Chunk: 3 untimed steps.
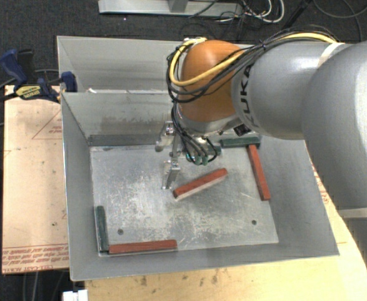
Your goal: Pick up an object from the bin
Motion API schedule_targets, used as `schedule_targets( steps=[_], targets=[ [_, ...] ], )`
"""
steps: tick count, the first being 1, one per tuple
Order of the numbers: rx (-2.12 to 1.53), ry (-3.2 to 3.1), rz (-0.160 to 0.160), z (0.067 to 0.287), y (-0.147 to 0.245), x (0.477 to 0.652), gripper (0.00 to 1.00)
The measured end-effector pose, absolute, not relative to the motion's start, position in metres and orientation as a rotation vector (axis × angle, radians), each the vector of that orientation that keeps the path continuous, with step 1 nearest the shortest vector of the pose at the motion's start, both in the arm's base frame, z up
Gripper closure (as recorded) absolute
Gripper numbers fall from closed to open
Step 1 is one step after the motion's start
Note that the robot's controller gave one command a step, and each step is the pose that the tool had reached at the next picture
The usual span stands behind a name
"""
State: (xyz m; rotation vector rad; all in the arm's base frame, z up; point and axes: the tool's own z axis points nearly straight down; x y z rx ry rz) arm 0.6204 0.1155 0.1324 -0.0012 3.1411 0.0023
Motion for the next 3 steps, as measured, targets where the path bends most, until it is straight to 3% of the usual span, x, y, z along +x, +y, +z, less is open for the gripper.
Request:
schedule_targets(
  steps=[1, 2, 3],
  targets=[
    [-0.31, 3.116, 0.007, 0.079, 0.055, 0.594, 1.0],
    [-0.31, 3.116, 0.008, 0.079, 0.055, 0.594, 1.0],
    [-0.279, 3.125, 0.002, 0.226, 0.041, 0.594, 1.0]
  ],
)
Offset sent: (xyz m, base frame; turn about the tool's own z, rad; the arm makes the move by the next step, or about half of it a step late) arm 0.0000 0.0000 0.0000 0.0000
